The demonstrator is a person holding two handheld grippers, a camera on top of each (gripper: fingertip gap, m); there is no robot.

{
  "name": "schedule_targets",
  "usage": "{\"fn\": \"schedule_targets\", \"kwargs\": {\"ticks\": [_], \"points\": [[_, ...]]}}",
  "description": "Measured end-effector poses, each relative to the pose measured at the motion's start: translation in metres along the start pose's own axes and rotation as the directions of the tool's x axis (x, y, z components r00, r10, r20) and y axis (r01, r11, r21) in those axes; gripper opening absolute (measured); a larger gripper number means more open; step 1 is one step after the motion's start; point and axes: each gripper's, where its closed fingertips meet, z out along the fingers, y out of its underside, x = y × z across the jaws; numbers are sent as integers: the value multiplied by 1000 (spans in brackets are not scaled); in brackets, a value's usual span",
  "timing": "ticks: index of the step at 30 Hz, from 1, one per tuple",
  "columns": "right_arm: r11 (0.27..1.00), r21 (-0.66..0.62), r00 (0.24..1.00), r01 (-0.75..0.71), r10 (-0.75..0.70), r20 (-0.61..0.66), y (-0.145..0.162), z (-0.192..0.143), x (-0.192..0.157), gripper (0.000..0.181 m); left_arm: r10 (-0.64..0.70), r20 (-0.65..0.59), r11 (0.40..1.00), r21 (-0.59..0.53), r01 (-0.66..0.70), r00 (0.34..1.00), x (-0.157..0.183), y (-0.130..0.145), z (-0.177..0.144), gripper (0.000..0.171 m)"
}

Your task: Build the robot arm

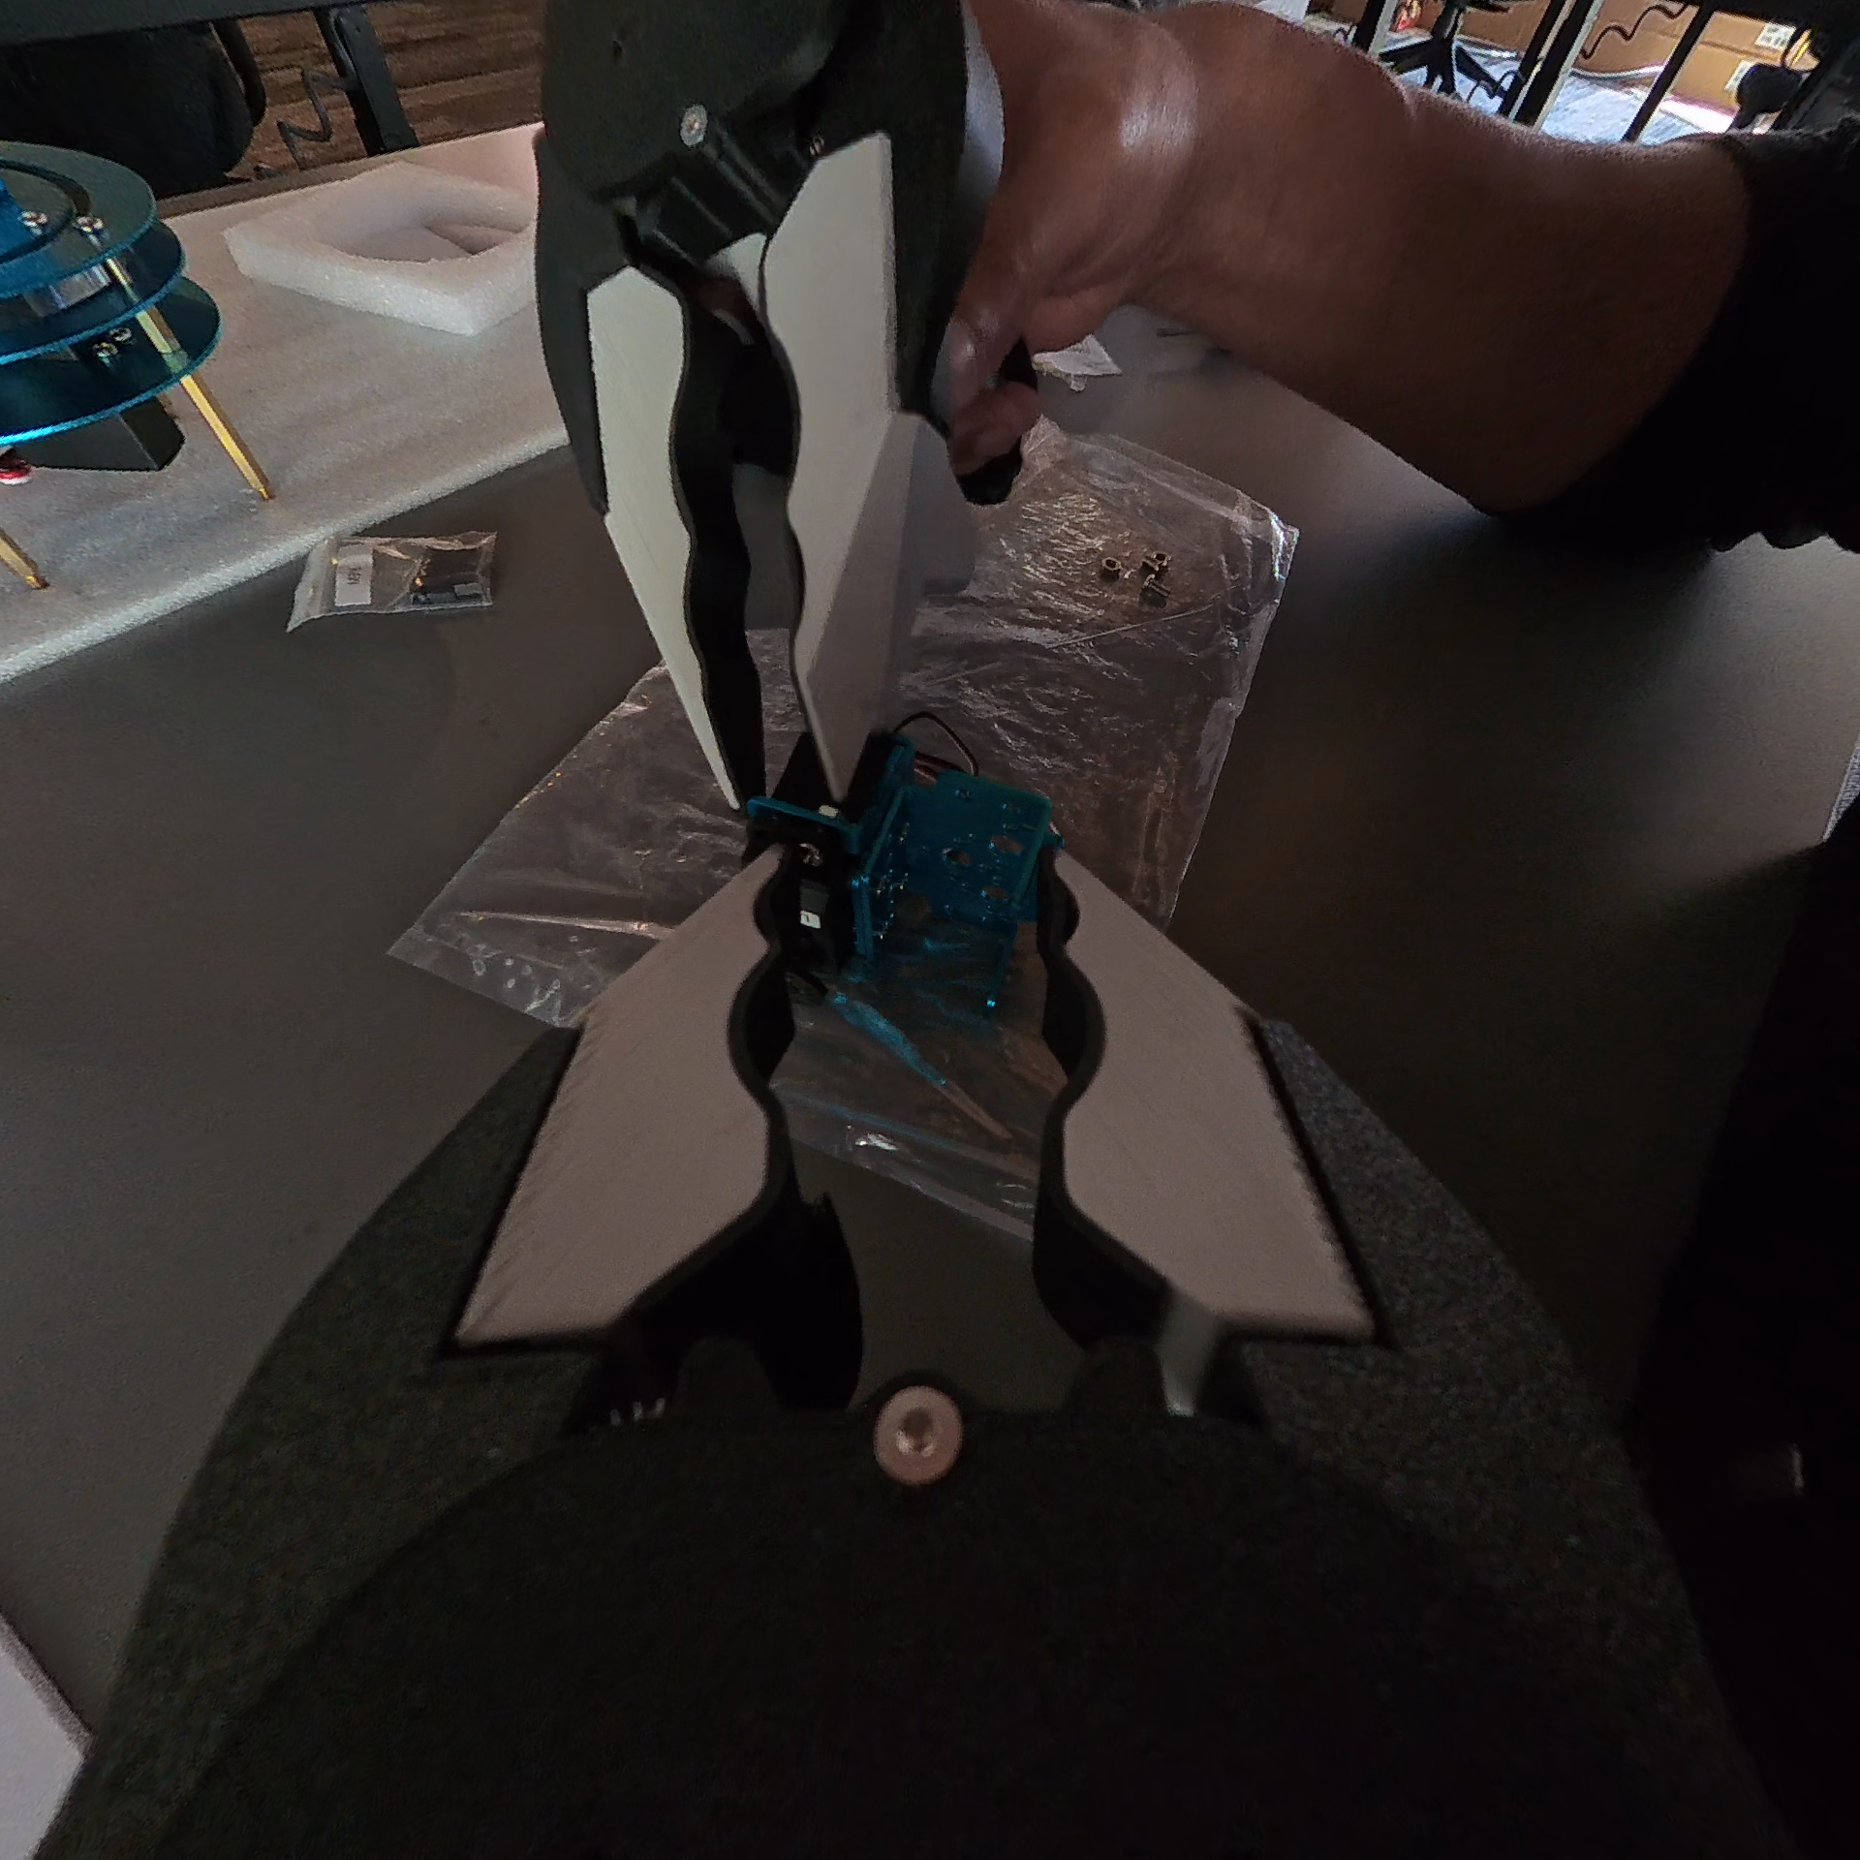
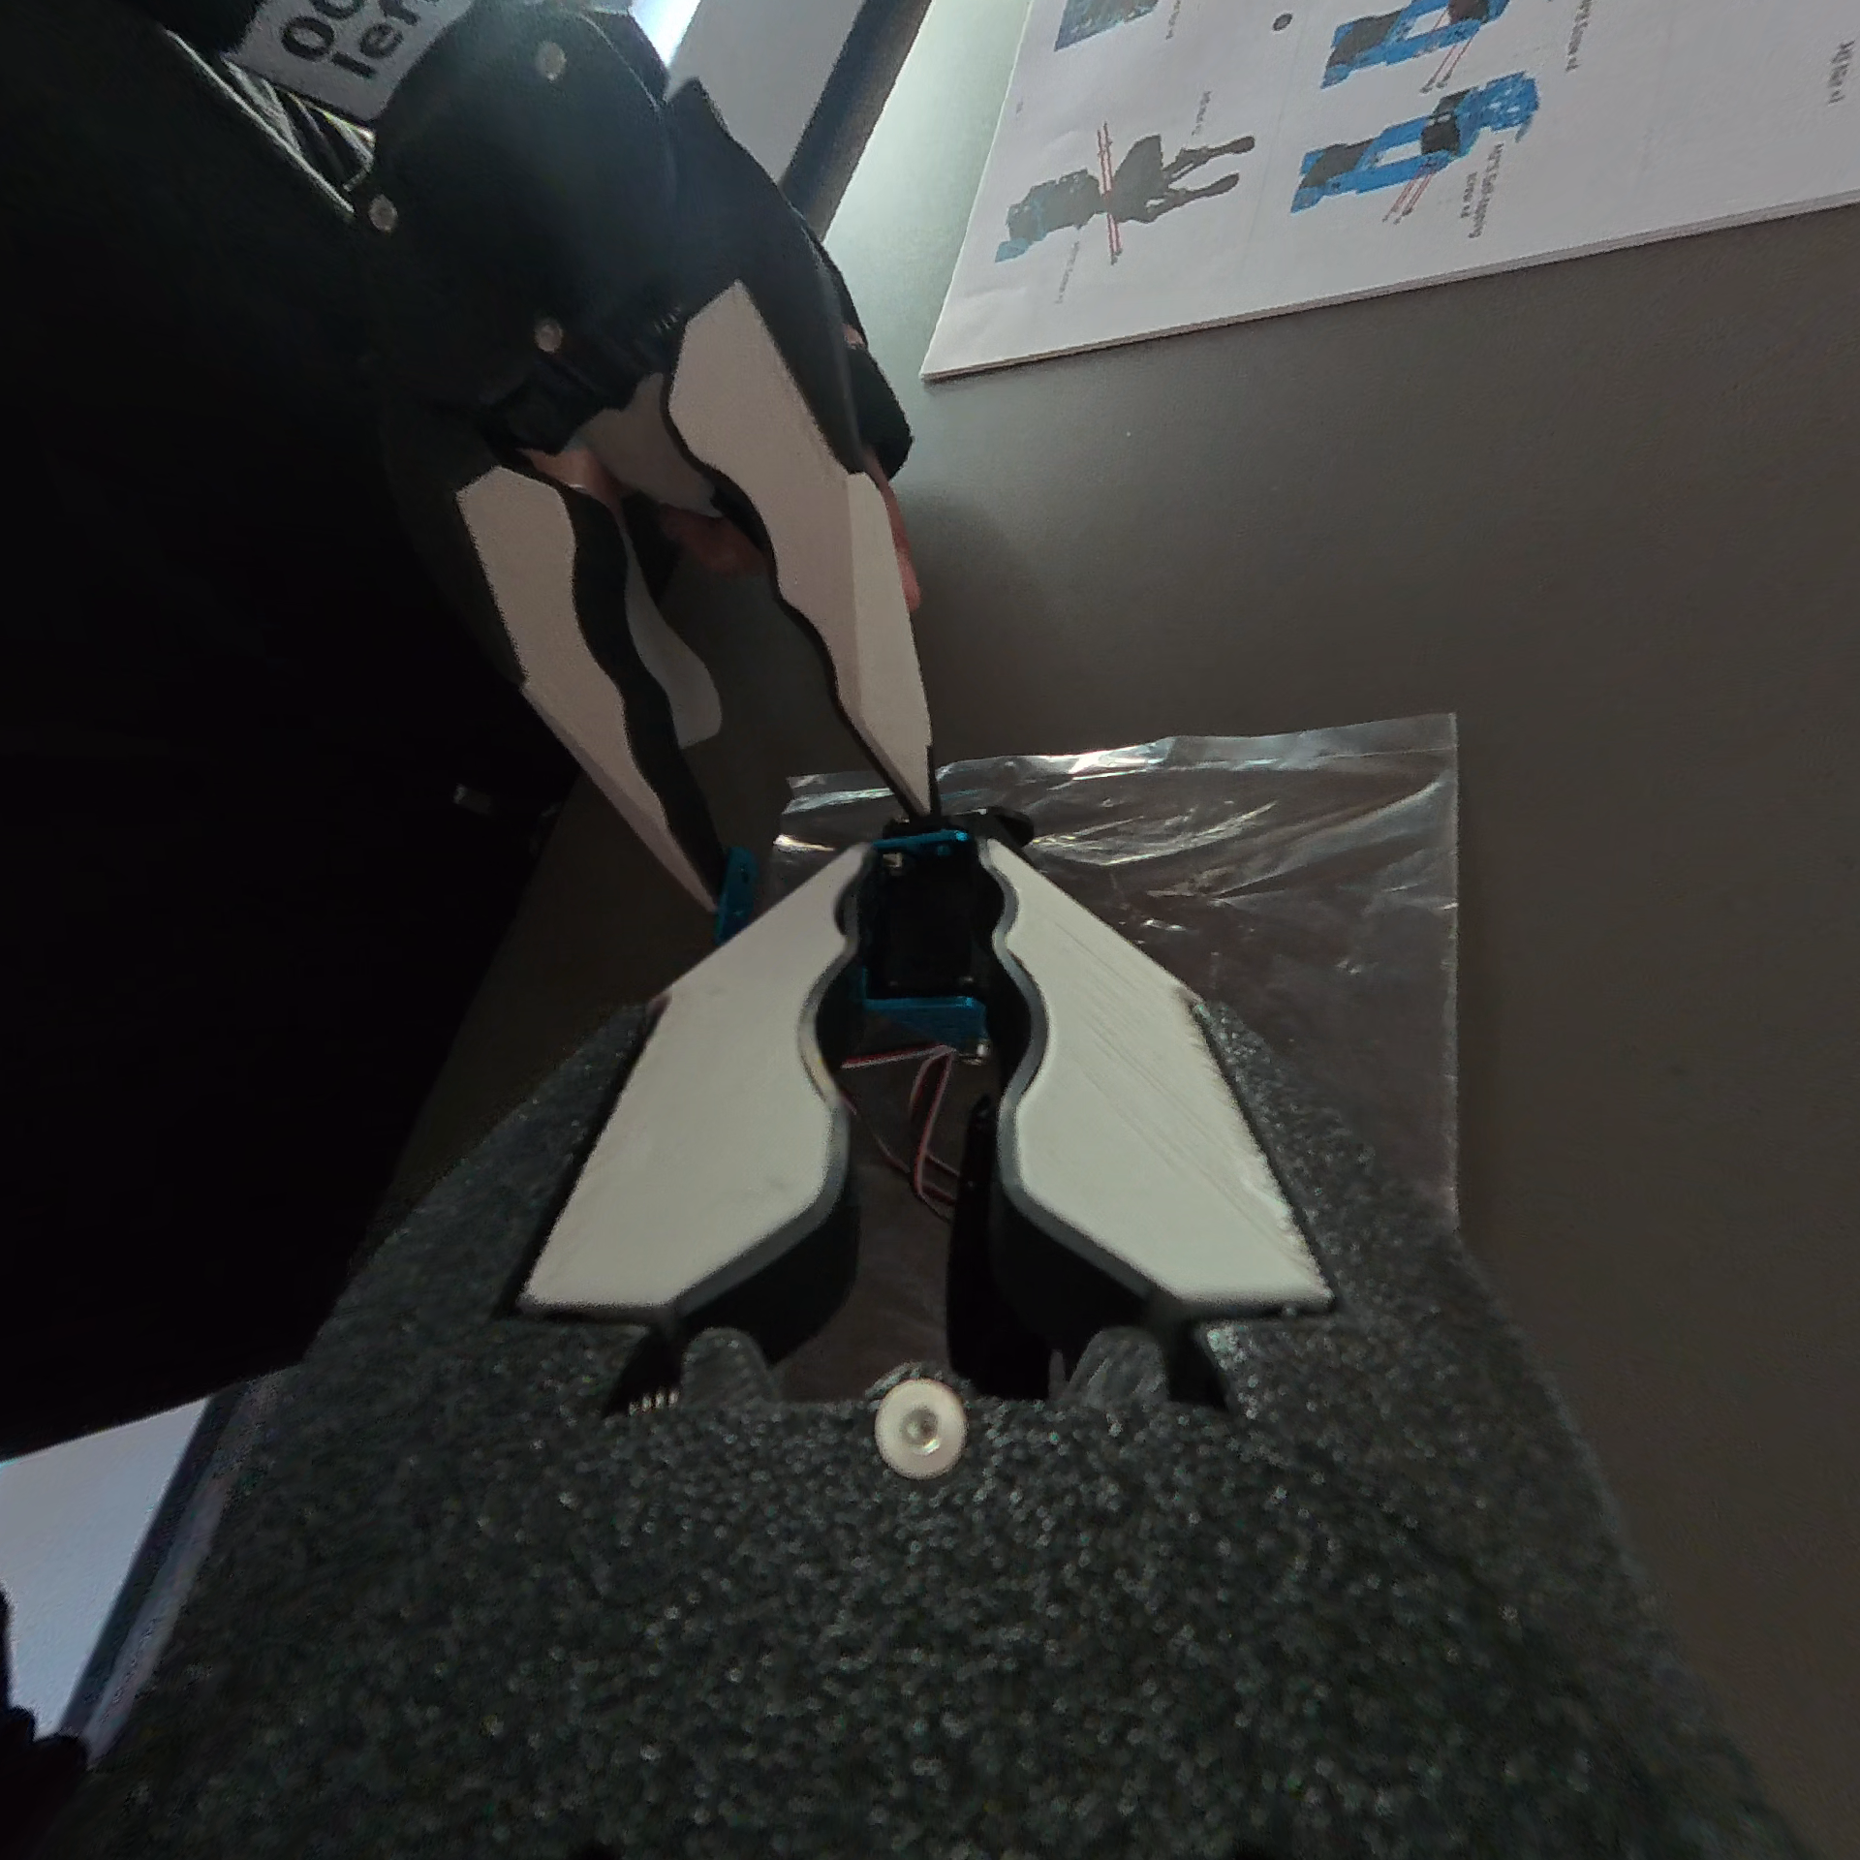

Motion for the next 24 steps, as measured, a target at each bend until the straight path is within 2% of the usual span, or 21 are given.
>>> {"fn": "schedule_targets", "kwargs": {"ticks": [7,10,13,24], "points": [[1000,7,999,-20,20,26,0,0,-1,15,6,-2,1000,-1,-6,1000,1,0,0,47],[1000,9,998,-27,27,55,0,-1,-5,24,5,-3,1000,-1,-5,1000,1,0,0,47],[1000,-4,1000,5,-5,6,0,0,-1,15,10,-1,1000,-2,-10,1000,1,0,0,47],[1000,-8,1000,7,-7,12,1,-1,0,13,19,0,1000,-4,-19,1000,1,1,1,46]]}}
